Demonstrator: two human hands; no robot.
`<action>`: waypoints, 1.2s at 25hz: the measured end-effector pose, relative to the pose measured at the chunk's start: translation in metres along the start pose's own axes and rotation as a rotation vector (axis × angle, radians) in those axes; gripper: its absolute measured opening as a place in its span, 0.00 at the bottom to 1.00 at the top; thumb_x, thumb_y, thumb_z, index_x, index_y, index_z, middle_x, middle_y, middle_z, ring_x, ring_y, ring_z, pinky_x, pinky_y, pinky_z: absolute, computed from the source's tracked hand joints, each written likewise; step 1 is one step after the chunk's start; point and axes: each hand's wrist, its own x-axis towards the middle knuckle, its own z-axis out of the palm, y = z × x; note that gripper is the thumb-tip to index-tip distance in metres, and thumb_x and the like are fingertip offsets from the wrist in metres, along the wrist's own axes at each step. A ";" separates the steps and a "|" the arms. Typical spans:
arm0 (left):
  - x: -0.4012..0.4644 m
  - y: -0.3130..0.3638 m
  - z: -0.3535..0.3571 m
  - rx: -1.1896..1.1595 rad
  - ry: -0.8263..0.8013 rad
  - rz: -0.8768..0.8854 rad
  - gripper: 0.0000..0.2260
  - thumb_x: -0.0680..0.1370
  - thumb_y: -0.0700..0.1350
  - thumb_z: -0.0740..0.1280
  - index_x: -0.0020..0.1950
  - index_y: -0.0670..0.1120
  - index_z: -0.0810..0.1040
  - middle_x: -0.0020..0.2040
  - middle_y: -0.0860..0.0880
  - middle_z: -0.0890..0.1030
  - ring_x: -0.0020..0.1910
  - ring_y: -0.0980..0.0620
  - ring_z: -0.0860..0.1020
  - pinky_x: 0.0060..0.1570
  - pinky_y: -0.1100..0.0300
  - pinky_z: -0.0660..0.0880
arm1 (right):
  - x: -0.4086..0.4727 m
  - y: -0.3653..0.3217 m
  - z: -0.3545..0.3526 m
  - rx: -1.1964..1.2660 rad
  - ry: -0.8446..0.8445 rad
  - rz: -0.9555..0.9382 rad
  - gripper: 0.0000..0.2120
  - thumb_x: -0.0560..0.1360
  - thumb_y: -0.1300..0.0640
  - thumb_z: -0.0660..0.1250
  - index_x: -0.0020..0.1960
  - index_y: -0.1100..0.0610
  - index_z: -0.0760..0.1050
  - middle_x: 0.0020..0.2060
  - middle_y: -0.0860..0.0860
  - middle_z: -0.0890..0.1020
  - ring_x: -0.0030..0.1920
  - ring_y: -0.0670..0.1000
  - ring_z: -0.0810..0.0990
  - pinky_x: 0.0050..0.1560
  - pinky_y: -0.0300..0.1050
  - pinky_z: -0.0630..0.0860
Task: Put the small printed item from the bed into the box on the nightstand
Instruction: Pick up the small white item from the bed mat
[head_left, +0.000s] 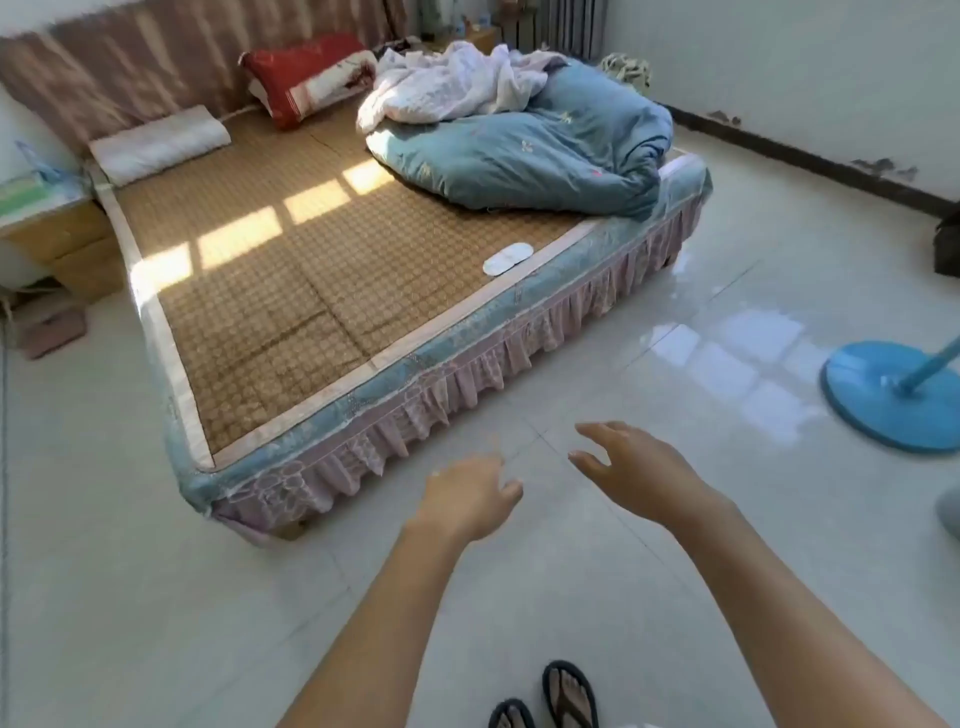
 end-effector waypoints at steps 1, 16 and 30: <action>0.000 -0.001 0.009 -0.015 -0.090 -0.031 0.24 0.78 0.57 0.55 0.70 0.48 0.65 0.72 0.44 0.69 0.69 0.43 0.68 0.66 0.47 0.65 | 0.000 0.006 0.005 0.012 -0.102 0.025 0.24 0.78 0.43 0.57 0.71 0.50 0.65 0.69 0.52 0.72 0.67 0.53 0.71 0.65 0.50 0.69; 0.067 0.018 0.000 -0.017 -0.192 -0.043 0.22 0.80 0.55 0.53 0.68 0.45 0.66 0.68 0.42 0.72 0.65 0.42 0.71 0.62 0.47 0.66 | 0.065 0.038 0.002 -0.025 -0.425 0.109 0.25 0.77 0.42 0.59 0.70 0.53 0.66 0.67 0.53 0.73 0.65 0.53 0.72 0.61 0.48 0.70; 0.267 0.016 -0.108 -0.060 -0.267 -0.044 0.22 0.79 0.57 0.53 0.66 0.45 0.68 0.66 0.42 0.74 0.64 0.43 0.71 0.63 0.48 0.65 | 0.294 0.030 -0.069 -0.123 -0.487 0.104 0.26 0.76 0.41 0.59 0.71 0.52 0.64 0.69 0.52 0.72 0.66 0.53 0.71 0.62 0.48 0.70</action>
